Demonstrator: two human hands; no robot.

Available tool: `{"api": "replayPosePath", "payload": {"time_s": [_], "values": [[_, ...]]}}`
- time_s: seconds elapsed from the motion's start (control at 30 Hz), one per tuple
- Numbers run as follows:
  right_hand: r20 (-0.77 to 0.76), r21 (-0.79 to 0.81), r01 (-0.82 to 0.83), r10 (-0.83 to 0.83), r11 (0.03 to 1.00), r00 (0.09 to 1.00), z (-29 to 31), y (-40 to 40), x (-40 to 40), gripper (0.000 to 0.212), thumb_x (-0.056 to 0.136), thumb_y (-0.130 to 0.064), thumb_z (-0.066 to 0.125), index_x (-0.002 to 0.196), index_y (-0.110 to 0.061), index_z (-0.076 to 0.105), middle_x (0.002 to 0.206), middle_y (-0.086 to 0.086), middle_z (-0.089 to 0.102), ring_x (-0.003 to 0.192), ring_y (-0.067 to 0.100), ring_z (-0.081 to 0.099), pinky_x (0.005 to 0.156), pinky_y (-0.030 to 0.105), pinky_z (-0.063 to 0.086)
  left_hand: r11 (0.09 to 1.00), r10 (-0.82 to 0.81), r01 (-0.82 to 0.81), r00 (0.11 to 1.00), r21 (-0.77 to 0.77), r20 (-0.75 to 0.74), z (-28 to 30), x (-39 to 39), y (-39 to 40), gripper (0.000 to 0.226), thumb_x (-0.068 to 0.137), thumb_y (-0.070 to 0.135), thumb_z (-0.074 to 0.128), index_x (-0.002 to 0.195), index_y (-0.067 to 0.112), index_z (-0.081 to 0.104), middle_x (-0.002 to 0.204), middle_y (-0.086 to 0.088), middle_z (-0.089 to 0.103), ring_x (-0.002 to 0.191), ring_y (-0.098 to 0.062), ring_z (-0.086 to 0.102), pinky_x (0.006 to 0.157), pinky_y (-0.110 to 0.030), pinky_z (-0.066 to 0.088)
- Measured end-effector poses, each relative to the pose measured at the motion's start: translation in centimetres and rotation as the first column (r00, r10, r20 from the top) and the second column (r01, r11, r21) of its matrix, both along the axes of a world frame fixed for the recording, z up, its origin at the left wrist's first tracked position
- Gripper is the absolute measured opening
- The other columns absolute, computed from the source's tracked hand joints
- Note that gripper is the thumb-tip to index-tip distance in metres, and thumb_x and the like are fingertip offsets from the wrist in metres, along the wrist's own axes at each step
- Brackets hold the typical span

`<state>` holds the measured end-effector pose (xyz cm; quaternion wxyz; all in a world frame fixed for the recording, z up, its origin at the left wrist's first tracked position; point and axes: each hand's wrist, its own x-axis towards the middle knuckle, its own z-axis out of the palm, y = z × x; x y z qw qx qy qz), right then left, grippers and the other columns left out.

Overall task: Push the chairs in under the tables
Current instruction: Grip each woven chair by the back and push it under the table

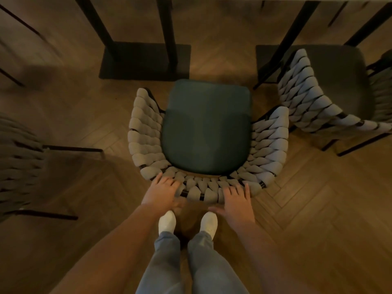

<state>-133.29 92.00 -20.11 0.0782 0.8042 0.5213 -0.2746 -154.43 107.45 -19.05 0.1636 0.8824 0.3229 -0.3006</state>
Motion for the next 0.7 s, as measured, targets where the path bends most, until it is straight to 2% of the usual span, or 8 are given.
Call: {"api": "replayPosePath", "payload": {"time_s": [0.13,0.2,0.37,0.53,0.7], "values": [[-0.017,-0.016,-0.127,0.127,0.992,0.992,-1.3,1.3,2.0,0.068,0.089,-0.061,0.064,0.144,-0.025,0.048,0.146,-0.001,0.054,0.139,0.022,0.044,0.120,0.044,0.026,0.999,-0.038,0.038,0.999,0.032,0.013,-1.4,0.3,1.9,0.058,0.100,0.043,0.057,0.154,0.030,0.040,0.157,0.002,0.044,0.147,-0.020,0.036,0.123,-0.042,0.022],[-0.017,-0.009,-0.162,0.162,0.987,0.987,-1.6,1.4,2.4,0.066,0.089,-0.063,0.062,0.142,-0.026,0.050,0.141,-0.002,0.058,0.135,0.021,0.049,0.116,0.043,0.032,0.996,-0.081,0.080,0.997,0.050,0.018,-2.0,0.6,2.4,0.053,0.100,0.036,0.058,0.151,0.030,0.045,0.153,0.003,0.049,0.144,-0.019,0.041,0.122,-0.041,0.026],[-0.010,-0.021,-0.179,0.179,0.984,0.984,-1.8,2.3,3.6,0.059,0.089,-0.062,0.063,0.137,-0.029,0.053,0.135,-0.003,0.062,0.132,0.021,0.052,0.115,0.043,0.033,0.995,-0.081,0.079,0.996,0.061,0.023,-2.1,1.7,3.3,0.050,0.100,0.034,0.059,0.149,0.032,0.047,0.151,0.006,0.051,0.142,-0.018,0.043,0.121,-0.041,0.027],[-0.012,-0.018,-0.151,0.151,0.988,0.988,-1.7,4.6,6.1,0.053,0.089,-0.058,0.065,0.133,-0.031,0.054,0.130,-0.005,0.064,0.129,0.019,0.053,0.115,0.042,0.033,0.994,-0.093,0.091,0.995,0.052,0.029,-2.3,4.3,5.6,0.042,0.100,0.040,0.058,0.141,0.032,0.051,0.142,0.007,0.057,0.132,-0.017,0.050,0.114,-0.038,0.034],[0.009,-0.047,-0.121,0.122,0.992,0.993,-1.3,8.3,9.6,0.051,0.089,-0.055,0.066,0.134,-0.034,0.055,0.132,-0.008,0.063,0.129,0.017,0.051,0.114,0.040,0.033,0.996,-0.085,0.084,0.995,0.031,0.052,-2.1,7.9,8.6,0.046,0.103,0.035,0.055,0.147,0.028,0.046,0.148,0.002,0.053,0.138,-0.020,0.045,0.118,-0.040,0.030]]}}
